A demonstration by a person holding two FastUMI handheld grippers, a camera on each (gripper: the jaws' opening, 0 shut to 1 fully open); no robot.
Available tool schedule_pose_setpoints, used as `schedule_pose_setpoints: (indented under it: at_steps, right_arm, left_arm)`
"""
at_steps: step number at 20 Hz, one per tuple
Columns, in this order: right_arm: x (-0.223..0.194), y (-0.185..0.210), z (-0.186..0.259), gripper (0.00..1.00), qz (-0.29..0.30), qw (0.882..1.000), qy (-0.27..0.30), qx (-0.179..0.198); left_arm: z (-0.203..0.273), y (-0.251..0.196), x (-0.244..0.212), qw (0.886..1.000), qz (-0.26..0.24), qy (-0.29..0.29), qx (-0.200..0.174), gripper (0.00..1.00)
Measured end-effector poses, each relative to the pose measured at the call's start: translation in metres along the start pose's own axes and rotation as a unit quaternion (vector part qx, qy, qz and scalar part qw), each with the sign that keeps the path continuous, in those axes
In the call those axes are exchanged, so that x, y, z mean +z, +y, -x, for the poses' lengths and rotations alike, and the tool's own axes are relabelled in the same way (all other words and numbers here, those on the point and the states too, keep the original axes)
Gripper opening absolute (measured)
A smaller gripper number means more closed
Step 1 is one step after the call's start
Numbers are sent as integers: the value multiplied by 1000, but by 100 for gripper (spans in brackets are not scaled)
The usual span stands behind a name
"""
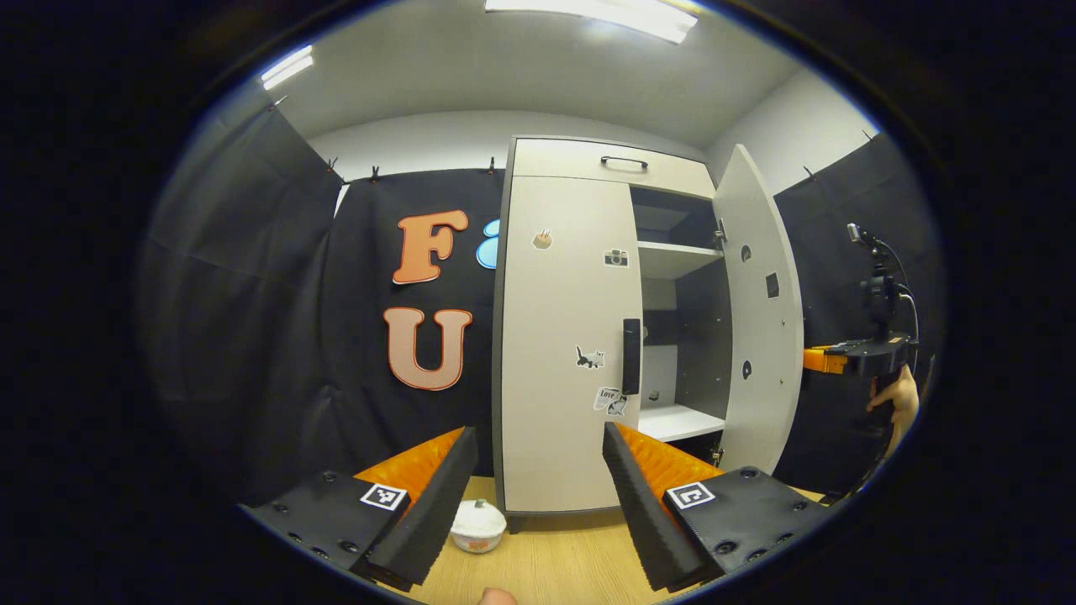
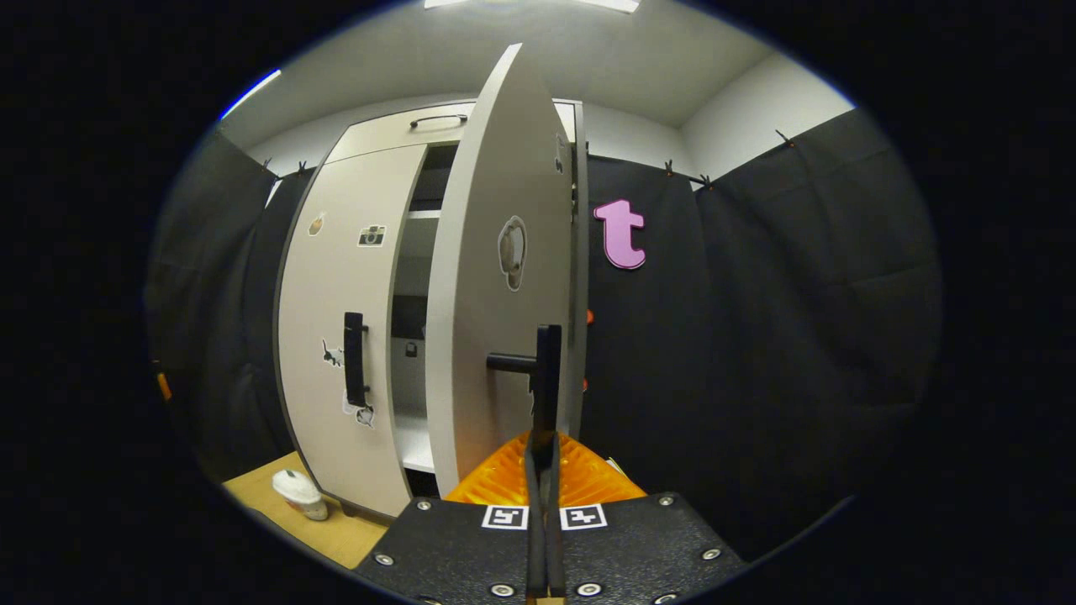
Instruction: Open the right door of the double-door shoe cabinet with the right hand, and open the left door with the left hand.
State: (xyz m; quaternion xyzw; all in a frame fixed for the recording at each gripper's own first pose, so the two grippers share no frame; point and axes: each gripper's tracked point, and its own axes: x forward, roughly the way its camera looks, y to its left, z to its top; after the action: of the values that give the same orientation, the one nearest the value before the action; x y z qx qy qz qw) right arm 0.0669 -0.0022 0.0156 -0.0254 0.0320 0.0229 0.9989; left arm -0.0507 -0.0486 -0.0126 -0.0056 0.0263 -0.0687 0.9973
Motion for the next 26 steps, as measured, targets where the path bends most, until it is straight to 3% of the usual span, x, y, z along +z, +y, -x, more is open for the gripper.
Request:
schedule_pose_setpoints:
  at_steps: [11, 14, 15, 16, 17, 18, 19, 20, 22, 26]
  right_arm:
    - [0, -53, 13, 0, -26, 1000, -4, -16]
    - [8, -84, 35, 18, -33, 998, -32, -53]
    - [10, -84, 43, 27, -42, 997, -37, -48]
    - [11, -84, 49, 43, -48, 997, -39, -46]
    - [10, -89, 52, 49, -48, 997, -41, -48]
    - [10, -92, 54, 62, -45, 997, -44, -53]
    - [11, -95, 56, 63, -41, 996, -47, -61]
    - [10, -99, 57, 81, -37, 996, -47, -68]
    - [6, -106, 57, 91, -35, 996, -45, -75]
    - [-1, -113, 57, 93, -41, 995, -45, -81]
  left_arm:
    - [-32, -26, -3, 1000, -2, 7, -7, 97]
    - [-47, -42, -7, 1000, -2, 15, -17, 96]
    - [-54, -48, -9, 1000, -3, 18, -19, 96]
    - [-60, -56, -11, 999, -4, 22, -23, 96]
    - [-65, -64, -12, 999, -4, 24, -27, 97]
    - [-74, -73, -13, 999, 0, 24, -32, 96]
    - [-82, -80, -14, 999, 3, 25, -38, 96]
    - [-89, -90, -15, 999, 6, 26, -44, 97]
    - [-104, -105, -15, 998, 9, 25, -51, 96]
    - [-143, -122, -10, 999, 12, 16, -49, 96]
